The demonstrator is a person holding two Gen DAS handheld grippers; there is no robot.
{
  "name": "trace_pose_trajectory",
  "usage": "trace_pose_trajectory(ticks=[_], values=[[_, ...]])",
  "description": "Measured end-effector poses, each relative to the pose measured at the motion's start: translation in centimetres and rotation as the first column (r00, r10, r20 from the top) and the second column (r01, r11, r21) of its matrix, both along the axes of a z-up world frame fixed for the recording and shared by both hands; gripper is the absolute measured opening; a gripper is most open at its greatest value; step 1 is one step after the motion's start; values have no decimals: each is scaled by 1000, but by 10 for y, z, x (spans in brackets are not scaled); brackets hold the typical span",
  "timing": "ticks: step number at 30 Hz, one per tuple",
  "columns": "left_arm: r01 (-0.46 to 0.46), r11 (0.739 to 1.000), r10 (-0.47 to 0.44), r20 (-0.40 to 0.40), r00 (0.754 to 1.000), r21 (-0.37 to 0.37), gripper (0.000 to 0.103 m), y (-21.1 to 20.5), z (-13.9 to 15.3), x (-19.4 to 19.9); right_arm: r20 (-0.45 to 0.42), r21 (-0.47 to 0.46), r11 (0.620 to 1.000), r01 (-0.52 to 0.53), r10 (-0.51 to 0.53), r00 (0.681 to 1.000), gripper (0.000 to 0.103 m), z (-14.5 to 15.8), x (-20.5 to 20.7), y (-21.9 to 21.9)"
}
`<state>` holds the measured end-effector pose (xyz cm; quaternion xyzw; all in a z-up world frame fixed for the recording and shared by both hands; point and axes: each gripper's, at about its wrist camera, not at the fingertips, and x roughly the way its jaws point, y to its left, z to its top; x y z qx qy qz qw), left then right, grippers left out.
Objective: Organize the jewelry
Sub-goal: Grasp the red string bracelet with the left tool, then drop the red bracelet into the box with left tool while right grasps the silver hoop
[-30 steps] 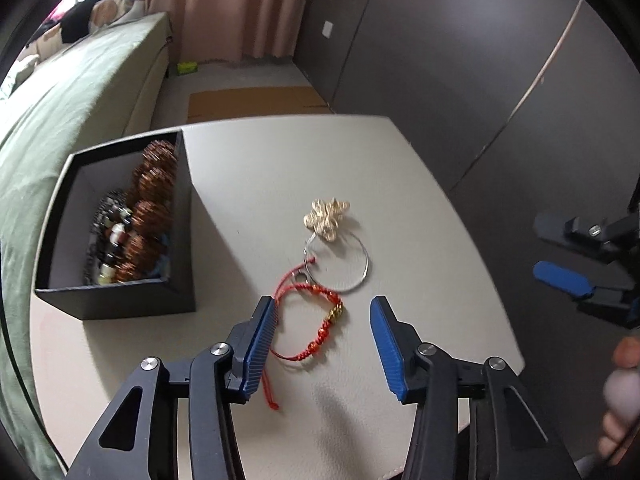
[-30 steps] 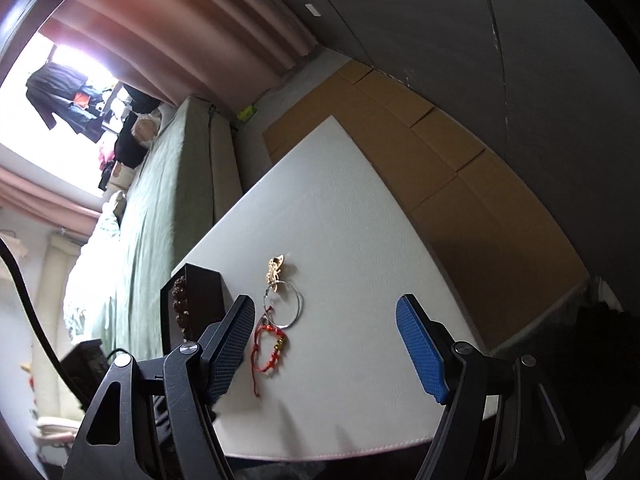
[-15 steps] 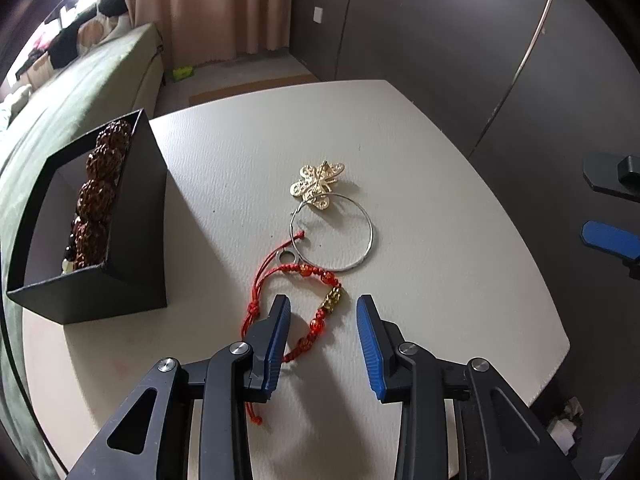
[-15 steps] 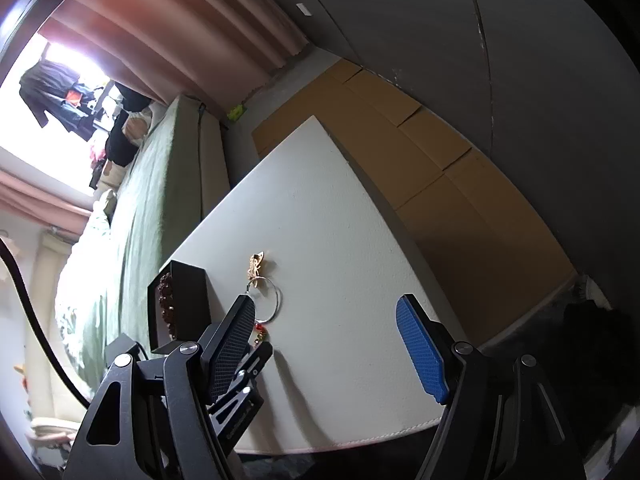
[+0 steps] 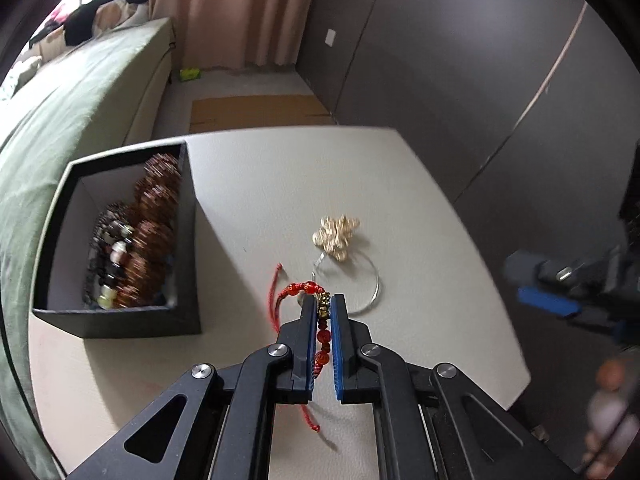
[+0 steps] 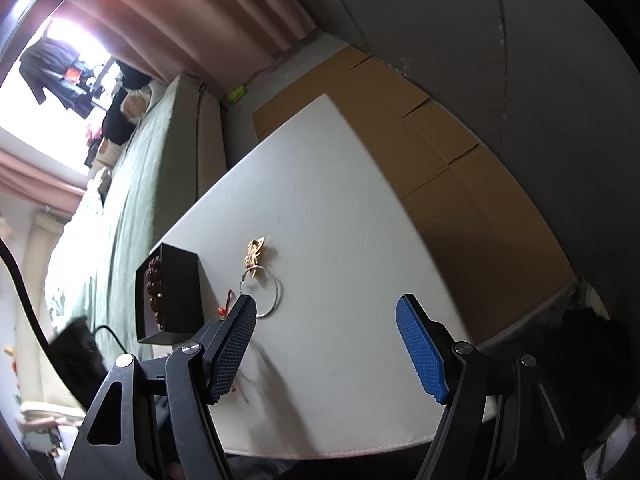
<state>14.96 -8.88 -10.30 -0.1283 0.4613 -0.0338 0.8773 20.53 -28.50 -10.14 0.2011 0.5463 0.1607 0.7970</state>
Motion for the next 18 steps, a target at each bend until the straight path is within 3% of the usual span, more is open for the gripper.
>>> trace_pose_trajectory(ticks=[5,13,18], values=[[-26,998,29,50,998,-53,7,19,22,-3,19,-43,998,-42,43,999,70,-3,4,18],[-71,991,84,116,990,-116,7,49,47,-6,6,-110,984,-138,139,990,38,-18,16,52],[-79,986,98,128,987,-147,7,62,52,-2,0,-152,974,-166,168,986,28,-27,25,68]])
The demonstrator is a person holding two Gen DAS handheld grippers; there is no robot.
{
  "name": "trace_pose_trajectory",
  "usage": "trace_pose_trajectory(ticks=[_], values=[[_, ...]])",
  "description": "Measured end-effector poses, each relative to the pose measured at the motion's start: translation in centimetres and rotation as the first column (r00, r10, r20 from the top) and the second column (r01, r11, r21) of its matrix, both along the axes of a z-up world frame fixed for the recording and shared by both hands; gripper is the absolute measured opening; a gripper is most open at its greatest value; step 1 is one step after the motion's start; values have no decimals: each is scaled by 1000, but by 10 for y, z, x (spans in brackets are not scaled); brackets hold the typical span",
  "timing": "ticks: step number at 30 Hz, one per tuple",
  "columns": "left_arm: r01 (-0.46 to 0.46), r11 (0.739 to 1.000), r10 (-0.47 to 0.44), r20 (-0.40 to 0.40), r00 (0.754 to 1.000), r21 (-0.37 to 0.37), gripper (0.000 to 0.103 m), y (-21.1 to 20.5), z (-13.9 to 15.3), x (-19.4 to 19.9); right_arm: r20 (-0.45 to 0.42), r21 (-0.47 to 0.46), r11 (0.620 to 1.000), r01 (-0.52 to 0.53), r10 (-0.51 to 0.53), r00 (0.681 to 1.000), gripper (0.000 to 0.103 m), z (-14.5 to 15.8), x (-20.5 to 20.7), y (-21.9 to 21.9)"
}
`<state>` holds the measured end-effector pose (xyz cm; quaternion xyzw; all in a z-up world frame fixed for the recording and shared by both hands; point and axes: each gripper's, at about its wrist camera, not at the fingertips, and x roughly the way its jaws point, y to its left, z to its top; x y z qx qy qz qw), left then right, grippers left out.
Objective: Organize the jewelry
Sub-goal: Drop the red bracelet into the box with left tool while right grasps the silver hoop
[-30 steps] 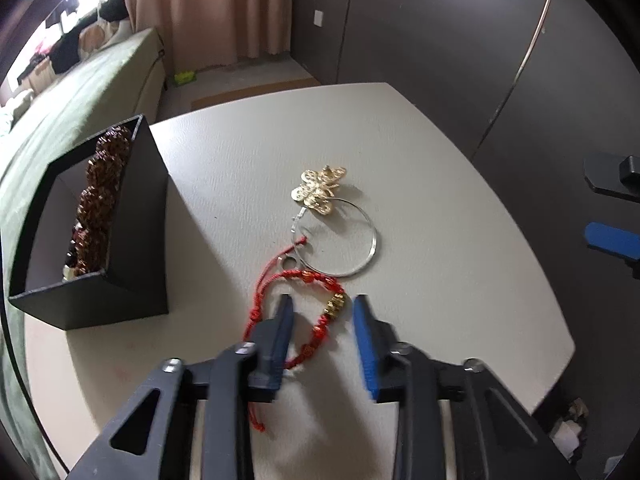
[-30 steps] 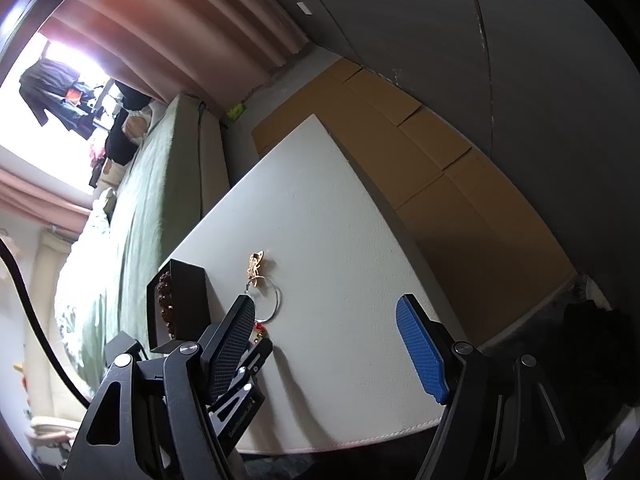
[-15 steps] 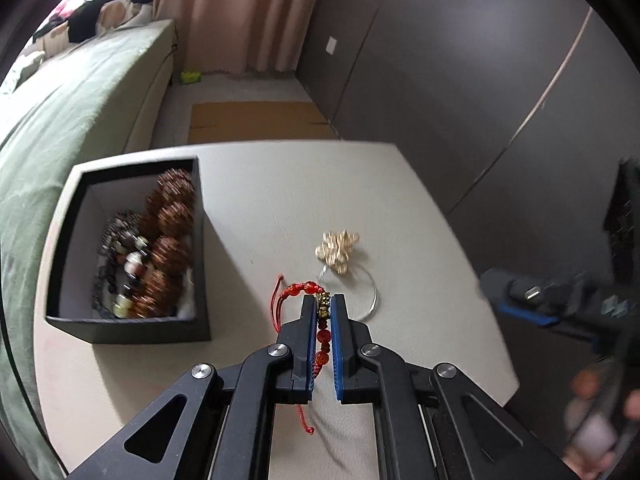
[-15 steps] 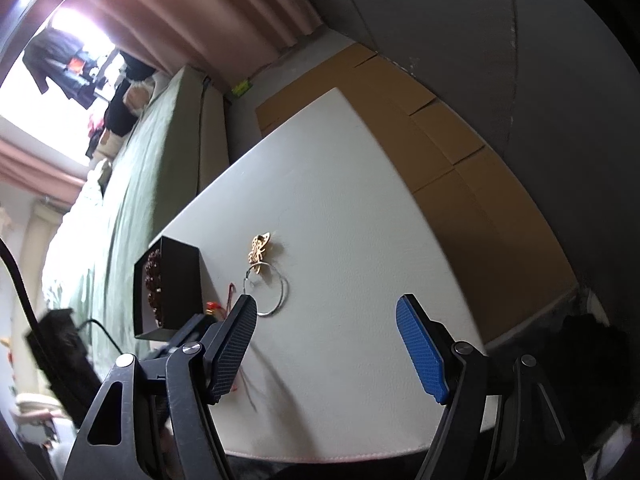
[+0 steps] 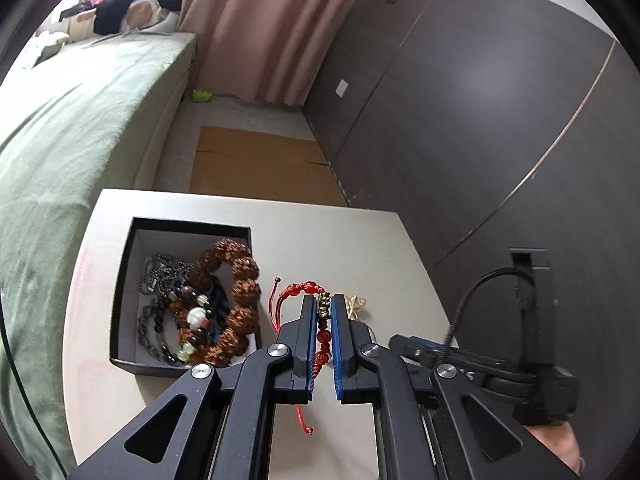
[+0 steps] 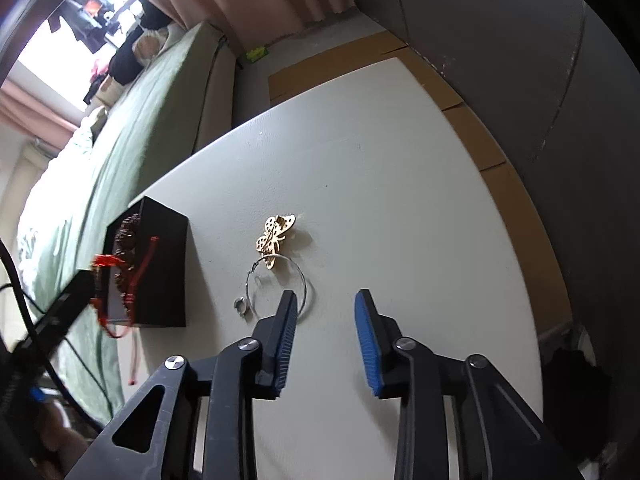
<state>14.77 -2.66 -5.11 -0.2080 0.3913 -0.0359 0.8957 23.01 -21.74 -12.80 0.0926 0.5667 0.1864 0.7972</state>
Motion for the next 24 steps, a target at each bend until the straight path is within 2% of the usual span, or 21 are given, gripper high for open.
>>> trace_pose_trajectory(ticks=[4,9,13,15,19,24], values=[[-9,1000,10,15,1000,-23,7,10,4,1,7,-20,1000,-24,24,1000,24,-2,5,11],[-41,998,44,44,998,-54,7,33,13,-3,29,-87,995,-42,45,999,22,-4,10,28],[-90,994,94,60,994,-66,7,57,18,-8,42,-156,984,-83,90,995,8,-7,8,47],[-116,991,121,66,990,-73,7,70,19,-11,71,-194,976,-102,117,991,4,-5,5,55],[-148,986,154,68,986,-81,7,83,18,-13,117,-188,974,-125,149,982,4,7,-3,59],[-170,982,176,69,982,-81,7,84,14,-8,150,-106,988,-111,126,981,4,28,-15,55]])
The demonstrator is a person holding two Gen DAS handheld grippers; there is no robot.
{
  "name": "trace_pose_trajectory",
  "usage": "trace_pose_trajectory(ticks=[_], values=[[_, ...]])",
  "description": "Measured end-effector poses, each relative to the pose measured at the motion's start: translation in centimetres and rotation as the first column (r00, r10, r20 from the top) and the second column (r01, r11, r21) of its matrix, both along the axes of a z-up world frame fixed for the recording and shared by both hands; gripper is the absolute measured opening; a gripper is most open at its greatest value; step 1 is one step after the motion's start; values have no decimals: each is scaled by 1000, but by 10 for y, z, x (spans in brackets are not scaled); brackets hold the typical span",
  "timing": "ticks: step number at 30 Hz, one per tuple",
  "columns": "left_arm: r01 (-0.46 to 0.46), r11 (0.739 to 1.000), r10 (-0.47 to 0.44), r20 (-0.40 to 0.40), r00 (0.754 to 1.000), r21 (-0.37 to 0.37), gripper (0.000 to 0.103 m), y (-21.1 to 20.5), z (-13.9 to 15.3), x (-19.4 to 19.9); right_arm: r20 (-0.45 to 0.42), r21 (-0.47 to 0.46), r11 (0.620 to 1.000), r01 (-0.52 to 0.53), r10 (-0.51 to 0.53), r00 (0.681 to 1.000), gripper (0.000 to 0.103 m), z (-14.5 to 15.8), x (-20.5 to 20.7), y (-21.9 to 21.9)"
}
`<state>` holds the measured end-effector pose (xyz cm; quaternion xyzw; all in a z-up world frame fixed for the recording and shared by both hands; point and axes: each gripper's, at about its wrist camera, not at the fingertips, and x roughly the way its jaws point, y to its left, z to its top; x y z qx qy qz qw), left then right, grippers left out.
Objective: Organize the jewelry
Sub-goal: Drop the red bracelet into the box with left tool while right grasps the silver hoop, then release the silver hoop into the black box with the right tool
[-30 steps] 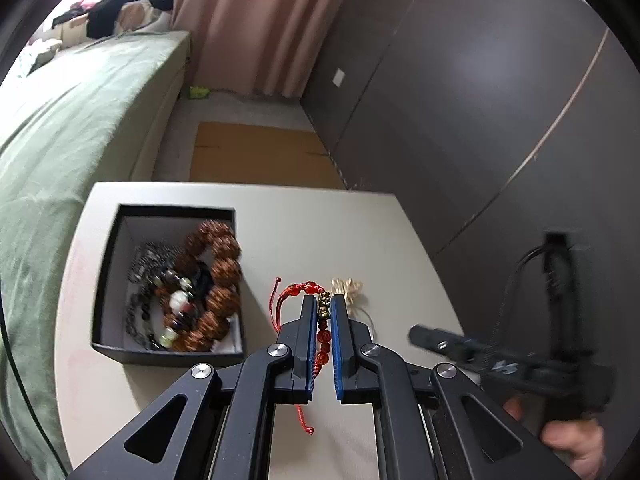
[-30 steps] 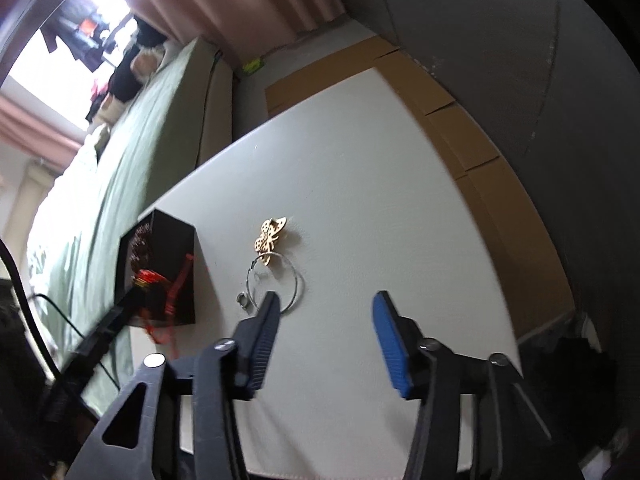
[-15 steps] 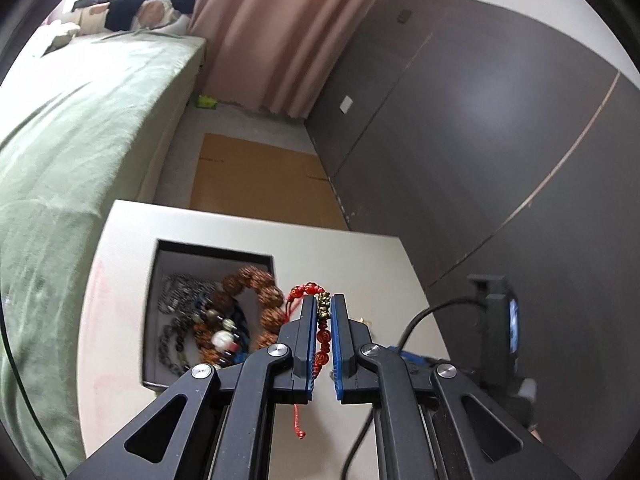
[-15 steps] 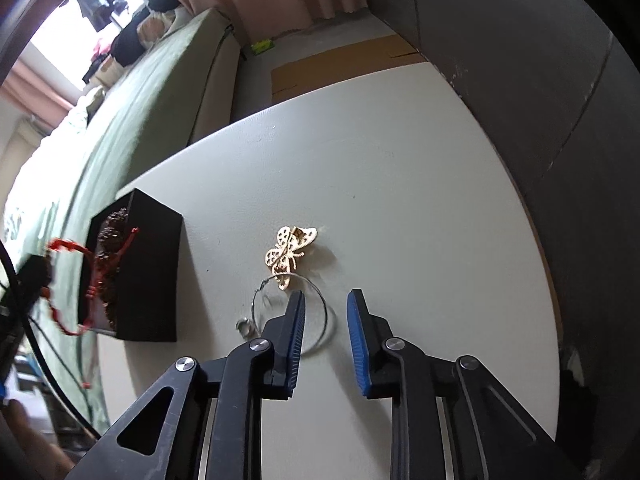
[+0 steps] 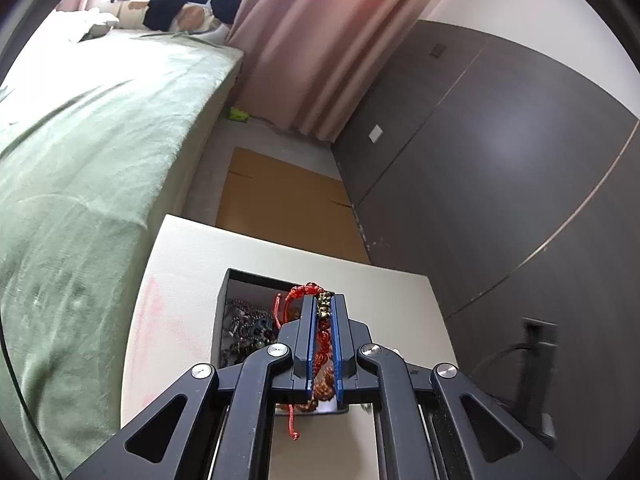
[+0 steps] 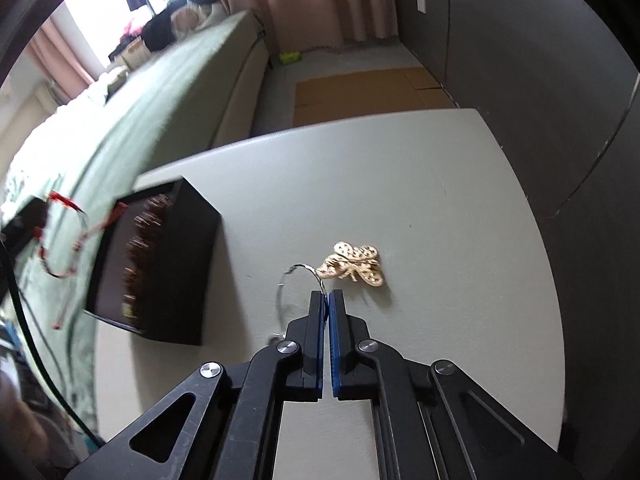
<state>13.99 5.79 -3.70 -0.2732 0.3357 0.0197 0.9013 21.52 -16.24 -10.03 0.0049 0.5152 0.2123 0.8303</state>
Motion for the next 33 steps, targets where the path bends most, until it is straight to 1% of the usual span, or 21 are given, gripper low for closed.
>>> trace_pose_trajectory(ticks=[1,3,4,5,6,7,8,10,12,16,21,26,28,30,31,32,33], values=[[-16,1000,16,1,1000,3,7,0,-2,1,2,27,1000,6,-6,1000,4,5,-2,-2],[-36,999,35,-13,999,-8,11,3,-6,4,9,73,997,18,-19,1000,4,11,-7,-6],[-33,999,32,-34,999,-26,20,4,-9,7,13,88,996,18,-19,1000,4,14,-9,-5],[-31,998,28,-47,998,-46,35,7,-11,8,20,112,994,18,-20,1000,4,19,-12,-7],[-34,998,31,-47,998,-59,43,9,-12,7,24,128,992,16,-19,1000,4,21,-14,-7],[-49,997,47,-31,998,-62,56,12,-11,3,28,149,989,11,-15,999,4,25,-17,-8],[-62,997,62,-16,998,-55,61,14,-9,0,30,160,987,8,-13,999,4,26,-15,-6],[-76,996,76,-2,997,-47,64,19,-5,-4,34,190,982,-1,-6,999,4,28,-16,-5],[-86,994,86,5,996,-64,64,25,-2,-8,39,224,975,-7,-2,999,4,30,-15,-3],[-105,992,105,-8,994,-66,64,32,-2,-12,57,302,953,-27,10,998,4,36,-16,4],[-116,991,116,-3,993,-59,64,37,2,-18,94,402,912,-80,46,995,4,50,-21,22],[-124,991,124,0,992,-54,64,44,5,-23,90,458,881,-118,86,992,4,48,-23,39],[-133,989,133,0,991,-57,64,51,5,-25,87,489,862,-133,104,991,4,47,-22,46],[-152,986,153,2,988,-63,64,58,7,-30,89,530,832,-162,136,987,4,45,-21,56],[-156,986,157,3,988,-66,64,61,6,-31,79,535,828,-169,150,986,4,44,-22,60],[-159,985,160,2,987,-69,64,63,6,-32,45,516,839,-174,177,983,6,40,-19,70],[-160,985,160,-1,987,-70,64,64,6,-32,22,486,856,-180,193,981,15,37,-17,74]])
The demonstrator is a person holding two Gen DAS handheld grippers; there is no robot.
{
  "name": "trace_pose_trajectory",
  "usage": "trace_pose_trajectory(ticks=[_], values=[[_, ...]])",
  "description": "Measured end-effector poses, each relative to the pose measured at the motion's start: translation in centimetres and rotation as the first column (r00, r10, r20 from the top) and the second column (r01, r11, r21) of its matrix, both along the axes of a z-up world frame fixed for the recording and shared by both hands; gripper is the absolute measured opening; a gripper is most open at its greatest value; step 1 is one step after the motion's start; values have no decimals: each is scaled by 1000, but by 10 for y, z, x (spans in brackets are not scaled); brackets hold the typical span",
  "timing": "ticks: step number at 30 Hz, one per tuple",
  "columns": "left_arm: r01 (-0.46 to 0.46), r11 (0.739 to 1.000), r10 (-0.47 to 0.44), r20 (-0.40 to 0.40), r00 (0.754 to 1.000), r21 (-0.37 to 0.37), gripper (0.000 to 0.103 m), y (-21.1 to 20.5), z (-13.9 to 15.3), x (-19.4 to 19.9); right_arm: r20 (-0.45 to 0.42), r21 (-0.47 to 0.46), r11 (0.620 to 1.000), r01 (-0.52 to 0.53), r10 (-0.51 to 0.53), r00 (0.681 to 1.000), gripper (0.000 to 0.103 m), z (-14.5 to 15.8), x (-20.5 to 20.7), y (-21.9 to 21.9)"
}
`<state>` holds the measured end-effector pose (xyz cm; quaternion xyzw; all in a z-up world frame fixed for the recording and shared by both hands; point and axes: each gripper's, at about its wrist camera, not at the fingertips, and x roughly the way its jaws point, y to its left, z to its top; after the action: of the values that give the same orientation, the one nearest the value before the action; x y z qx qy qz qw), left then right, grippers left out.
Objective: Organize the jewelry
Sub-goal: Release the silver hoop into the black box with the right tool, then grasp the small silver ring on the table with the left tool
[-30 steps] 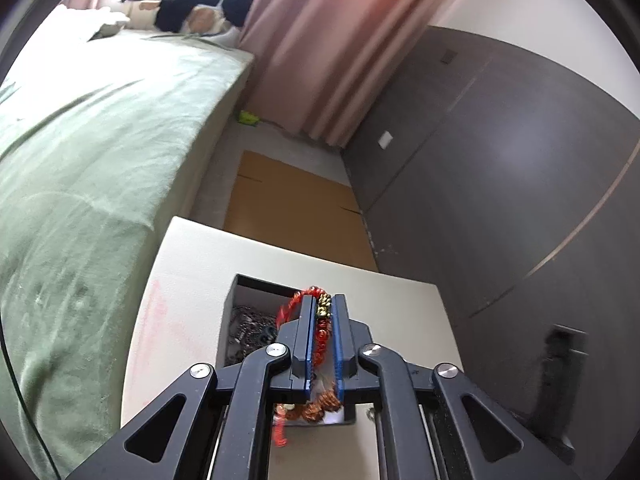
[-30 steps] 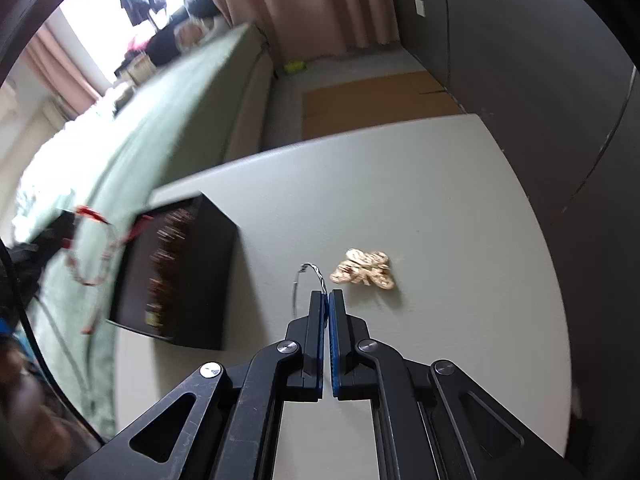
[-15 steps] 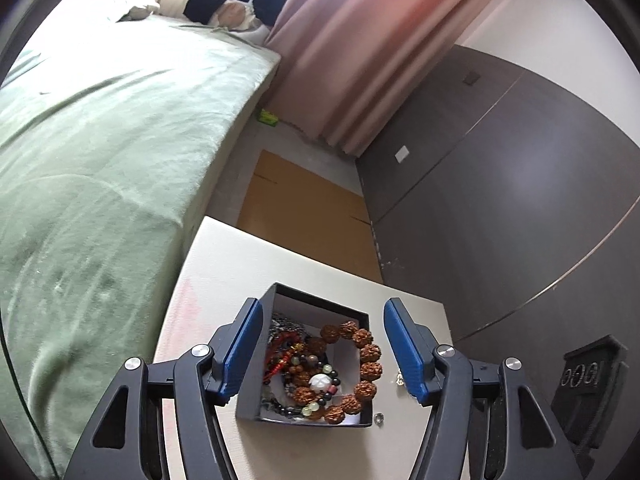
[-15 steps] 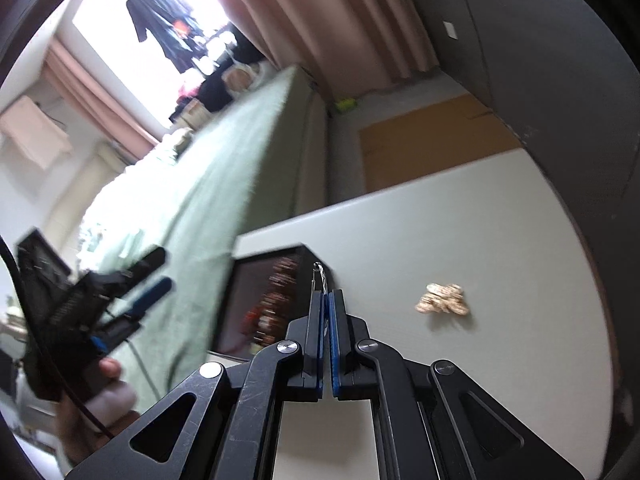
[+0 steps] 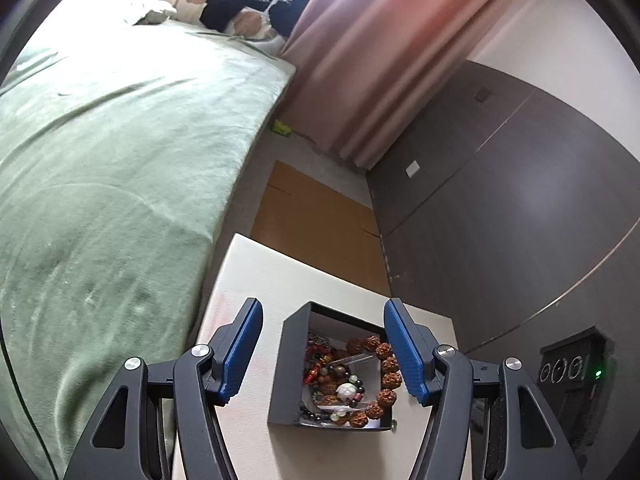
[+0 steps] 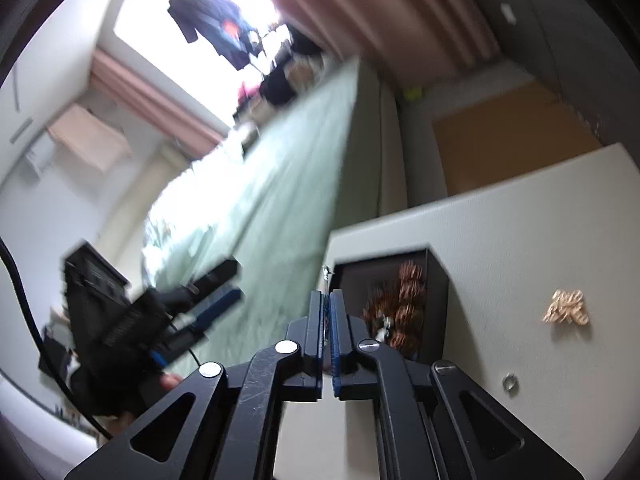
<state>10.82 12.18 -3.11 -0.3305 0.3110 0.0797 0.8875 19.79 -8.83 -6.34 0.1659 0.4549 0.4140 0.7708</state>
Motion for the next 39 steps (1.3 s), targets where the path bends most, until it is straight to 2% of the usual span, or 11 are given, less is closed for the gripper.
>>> trace_pose_trajectory(ticks=[1,2,3,4,7,19,27,39], values=[[1,1000,-1,-3,1000,-1,64,0,0,0,-2,-36,999,0,0,1000,32,-2,-1,2],[5,1000,-5,-6,1000,-1,64,0,-1,0,2,-53,999,10,-10,1000,43,-3,0,1],[9,1000,-9,-8,1000,-1,64,-2,-1,1,13,-65,997,39,-38,999,60,-3,-1,-4],[13,1000,-13,-8,1000,-1,64,-3,-1,1,22,-61,995,73,-72,997,65,-2,-1,-11],[30,1000,-30,-9,1000,7,64,-9,0,3,13,-33,994,101,-100,995,65,1,1,-27],[154,986,-152,-37,988,67,64,-61,0,16,2,-103,964,245,-246,969,66,10,2,-95],[278,950,-268,-82,960,144,64,-121,-8,26,-37,-144,940,308,-316,948,66,6,5,-128],[393,902,-369,-155,916,179,62,-177,-28,32,-29,-232,909,347,-363,931,66,1,3,-168]])
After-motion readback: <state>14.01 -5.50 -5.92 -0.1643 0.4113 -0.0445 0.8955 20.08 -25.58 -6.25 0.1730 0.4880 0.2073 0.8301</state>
